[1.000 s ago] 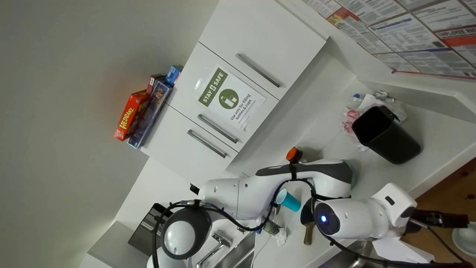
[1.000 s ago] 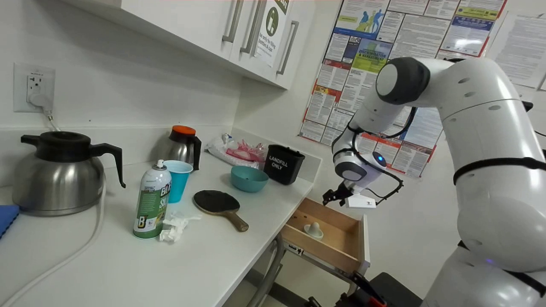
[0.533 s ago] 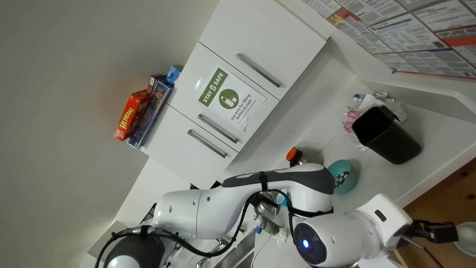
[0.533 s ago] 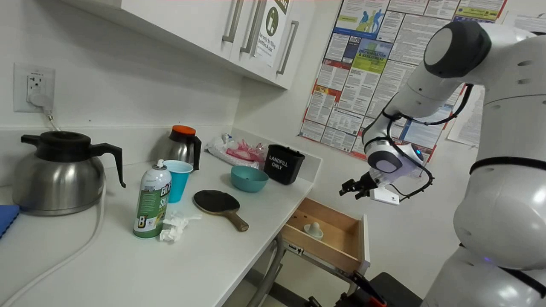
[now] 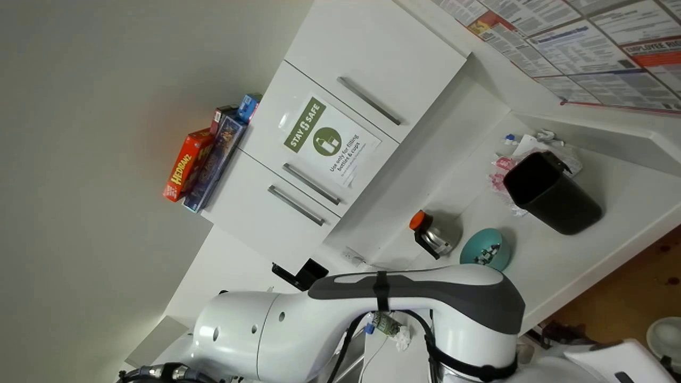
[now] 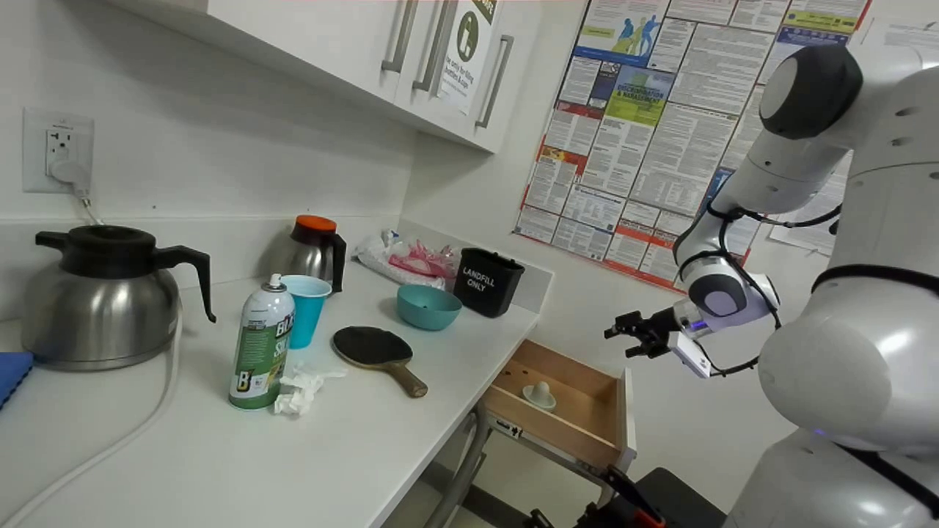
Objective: Open the top right drawer, put the white lid inside then close it
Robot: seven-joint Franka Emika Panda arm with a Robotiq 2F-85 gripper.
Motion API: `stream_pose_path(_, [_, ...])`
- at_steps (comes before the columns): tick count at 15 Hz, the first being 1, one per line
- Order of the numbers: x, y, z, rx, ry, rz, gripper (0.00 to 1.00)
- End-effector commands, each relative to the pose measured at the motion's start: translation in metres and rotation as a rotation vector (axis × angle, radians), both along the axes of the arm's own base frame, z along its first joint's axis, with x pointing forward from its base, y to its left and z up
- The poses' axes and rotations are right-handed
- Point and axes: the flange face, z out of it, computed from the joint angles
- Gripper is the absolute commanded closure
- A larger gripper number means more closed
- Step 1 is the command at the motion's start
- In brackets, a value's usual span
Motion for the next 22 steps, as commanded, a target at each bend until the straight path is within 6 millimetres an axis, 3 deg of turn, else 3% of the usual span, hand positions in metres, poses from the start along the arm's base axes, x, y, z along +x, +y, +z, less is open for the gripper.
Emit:
stream_pose_path(1, [-0.018,-0.013,-0.008,0.120,0.001,-0.024,0.00])
stream_pose_path(4, [-0.033,-0.028,-0.022,0.181,0.015,-0.067,0.00])
stream_pose_path(11, [-0.053,-0.074,-0.084,0.255,0.040,-0.159,0.00])
stream_pose_path(12, [-0.057,-0.081,-0.094,0.280,0.045,-0.167,0.25])
stream_pose_path(14, [-0.063,-0.092,-0.109,0.323,0.042,-0.178,0.34])
stream_pose_path(22, [-0.079,-0.129,-0.146,0.494,-0.046,-0.227,0.97])
